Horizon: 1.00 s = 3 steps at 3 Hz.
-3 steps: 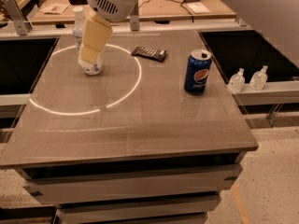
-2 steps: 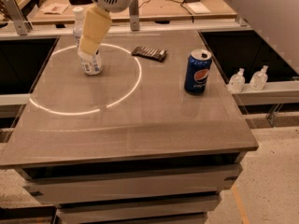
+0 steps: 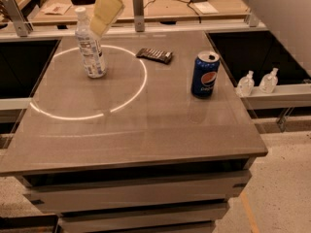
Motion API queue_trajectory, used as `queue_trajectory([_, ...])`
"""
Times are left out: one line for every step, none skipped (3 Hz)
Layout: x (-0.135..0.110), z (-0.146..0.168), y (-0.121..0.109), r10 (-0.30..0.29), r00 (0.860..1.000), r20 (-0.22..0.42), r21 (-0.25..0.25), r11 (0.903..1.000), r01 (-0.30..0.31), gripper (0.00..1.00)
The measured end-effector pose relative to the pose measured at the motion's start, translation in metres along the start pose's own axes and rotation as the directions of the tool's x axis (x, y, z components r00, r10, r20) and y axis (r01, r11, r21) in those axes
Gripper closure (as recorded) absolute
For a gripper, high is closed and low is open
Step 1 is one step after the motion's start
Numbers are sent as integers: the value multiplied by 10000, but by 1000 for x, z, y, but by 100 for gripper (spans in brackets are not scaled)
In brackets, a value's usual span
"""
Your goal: Move blue plastic bottle near rxbar chocolate
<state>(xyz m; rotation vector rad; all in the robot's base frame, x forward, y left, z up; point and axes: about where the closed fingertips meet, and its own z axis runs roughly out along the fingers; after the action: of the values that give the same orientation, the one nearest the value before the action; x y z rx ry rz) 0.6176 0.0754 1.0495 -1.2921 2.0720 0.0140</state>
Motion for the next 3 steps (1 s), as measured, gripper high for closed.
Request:
queue_trajectory([12, 7, -1, 1705, 9832, 650, 435, 9839, -1735, 0])
queue_trajectory([7, 20, -1, 2912, 9428, 1621, 723, 9494, -3056, 0])
queue_trajectory([-9, 36, -6, 3827, 8985, 2149, 135, 9188, -3945, 0])
